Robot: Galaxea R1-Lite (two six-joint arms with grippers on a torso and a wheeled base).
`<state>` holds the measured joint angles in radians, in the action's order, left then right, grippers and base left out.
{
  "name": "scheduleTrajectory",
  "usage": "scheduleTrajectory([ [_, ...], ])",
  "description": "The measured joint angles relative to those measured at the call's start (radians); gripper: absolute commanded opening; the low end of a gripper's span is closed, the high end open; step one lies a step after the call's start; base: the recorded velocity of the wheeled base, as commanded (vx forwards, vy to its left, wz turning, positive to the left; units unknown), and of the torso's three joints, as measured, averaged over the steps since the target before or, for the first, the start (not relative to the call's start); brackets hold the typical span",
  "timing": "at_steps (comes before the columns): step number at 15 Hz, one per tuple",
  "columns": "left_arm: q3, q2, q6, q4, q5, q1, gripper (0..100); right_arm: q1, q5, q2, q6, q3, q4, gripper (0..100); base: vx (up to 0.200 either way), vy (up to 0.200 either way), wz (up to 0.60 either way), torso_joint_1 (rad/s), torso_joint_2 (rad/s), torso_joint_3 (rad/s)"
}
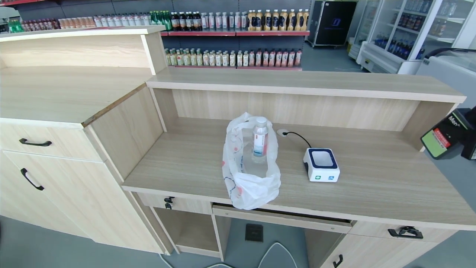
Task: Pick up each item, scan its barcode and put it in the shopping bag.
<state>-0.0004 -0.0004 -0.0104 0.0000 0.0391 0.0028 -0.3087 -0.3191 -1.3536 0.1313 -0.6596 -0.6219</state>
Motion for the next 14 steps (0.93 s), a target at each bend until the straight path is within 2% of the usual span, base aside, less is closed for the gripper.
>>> scheduleTrajectory([
  [1,0.0,0.0,0.0,0.0,0.0,-0.001,100,0.017,-0.023,-0.005,-0.093,-0.034,0.006,0,0.0,0.0,0.0,0.0,0.0,0.0],
  [3,0.0,0.0,0.0,0.0,0.001,-0.002,100,0.031,-0.146,-0.025,-0.27,-0.095,-0.012,0,0.0,0.0,0.0,0.0,0.0,0.0],
  [5,0.0,0.0,0.0,0.0,0.0,0.0,100,0.028,-0.221,-0.054,-0.491,-0.131,-0.083,0,0.0,0.0,0.0,0.0,0.0,0.0],
  [6,0.0,0.0,0.0,0.0,0.0,-0.001,100,0.025,-0.238,-0.078,-0.54,-0.142,-0.123,0,0.0,0.0,0.0,0.0,0.0,0.0],
  [10,0.0,0.0,0.0,0.0,0.0,-0.001,100,-0.014,-0.254,-0.192,-0.605,-0.165,-0.143,0,0.0,0.0,0.0,0.0,0.0,0.0],
  [12,0.0,0.0,0.0,0.0,0.0,-0.001,100,-0.034,-0.306,-0.249,-0.665,-0.175,-0.143,0,0.0,0.0,0.0,0.0,0.0,0.0],
  [14,0.0,0.0,0.0,0.0,0.0,-0.001,100,-0.05,-0.349,-0.303,-0.665,-0.189,-0.148,0,0.0,0.0,0.0,0.0,0.0,0.0],
])
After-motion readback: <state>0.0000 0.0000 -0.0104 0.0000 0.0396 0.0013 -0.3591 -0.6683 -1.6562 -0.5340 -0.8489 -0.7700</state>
